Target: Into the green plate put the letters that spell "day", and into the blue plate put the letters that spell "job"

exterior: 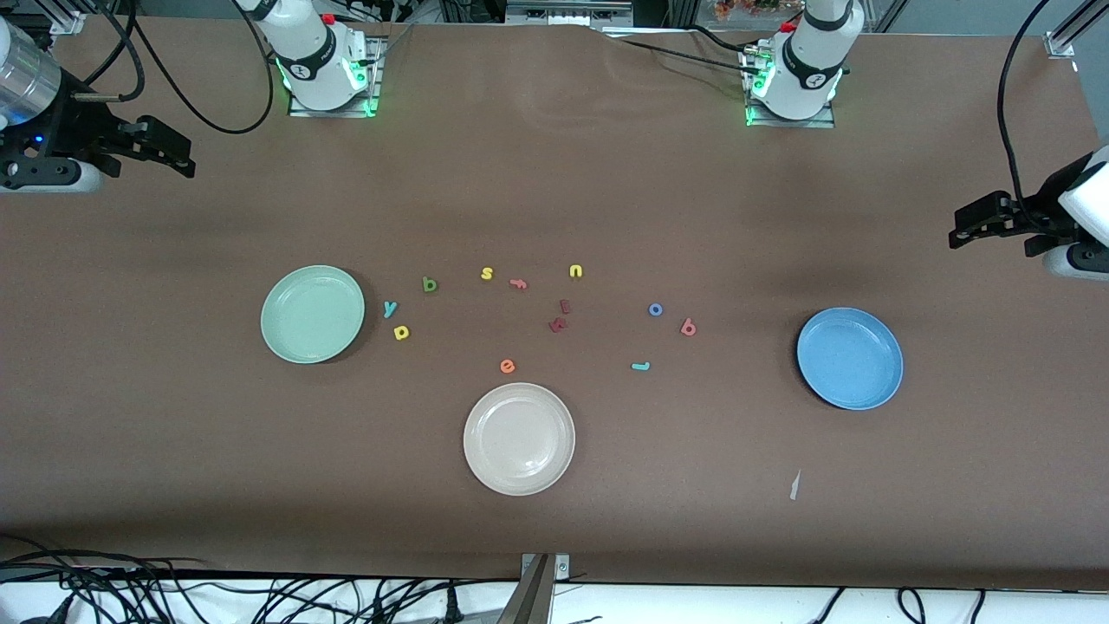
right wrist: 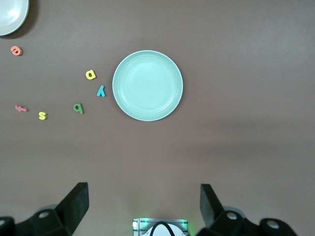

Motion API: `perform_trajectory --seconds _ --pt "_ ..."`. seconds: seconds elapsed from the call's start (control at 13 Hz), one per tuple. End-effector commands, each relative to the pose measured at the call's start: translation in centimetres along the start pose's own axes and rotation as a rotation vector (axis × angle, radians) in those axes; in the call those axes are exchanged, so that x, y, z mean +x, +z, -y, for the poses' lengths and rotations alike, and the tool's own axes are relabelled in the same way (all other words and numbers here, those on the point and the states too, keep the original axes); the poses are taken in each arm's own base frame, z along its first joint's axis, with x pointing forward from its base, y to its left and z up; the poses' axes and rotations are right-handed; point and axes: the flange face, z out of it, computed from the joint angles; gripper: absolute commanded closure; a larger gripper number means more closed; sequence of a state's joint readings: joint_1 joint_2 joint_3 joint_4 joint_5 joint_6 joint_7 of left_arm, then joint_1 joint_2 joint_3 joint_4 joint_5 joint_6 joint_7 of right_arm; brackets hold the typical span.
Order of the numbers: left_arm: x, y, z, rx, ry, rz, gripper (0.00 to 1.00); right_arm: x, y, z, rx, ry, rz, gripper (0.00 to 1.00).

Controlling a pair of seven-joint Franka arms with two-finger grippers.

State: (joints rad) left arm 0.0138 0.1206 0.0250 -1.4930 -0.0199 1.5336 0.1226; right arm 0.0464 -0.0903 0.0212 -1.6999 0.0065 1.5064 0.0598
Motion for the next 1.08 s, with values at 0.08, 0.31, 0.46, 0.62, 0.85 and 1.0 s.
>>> perform_trajectory --seconds 0.08,0.31,0.46,0.62,0.85,1.0 --pt "-0.03 -0.09 -0.09 -0.020 0.020 -0.014 0.00 -0.85 -0.31 -0.12 -0.009 -0.021 -0.002 0.00" --pt "-0.08 -0.18 -0.10 -0.020 0.020 -0.015 0.00 -0.81 -0.31 -0.04 -0.009 -0.021 -0.002 0.00" --pt "-0.08 -0.18 -0.10 -0.020 0.020 -0.015 0.00 -0.66 -0.09 0.04 -0.010 -0.022 0.002 0.00" --pt "-0.08 -0.18 -0.10 -0.020 0.020 -0.015 0.00 -0.54 0.05 0.05 -0.010 -0.013 0.004 0.00" --pt "-0.06 -0.25 -0.19 -0.019 0.021 -0.017 0.00 -0.70 -0.53 0.12 -0.009 -0.013 -0.009 0.00" --pt "-0.06 -0.25 -0.19 -0.019 0.021 -0.017 0.00 -0.66 -0.47 0.21 -0.009 -0.021 -0.015 0.00"
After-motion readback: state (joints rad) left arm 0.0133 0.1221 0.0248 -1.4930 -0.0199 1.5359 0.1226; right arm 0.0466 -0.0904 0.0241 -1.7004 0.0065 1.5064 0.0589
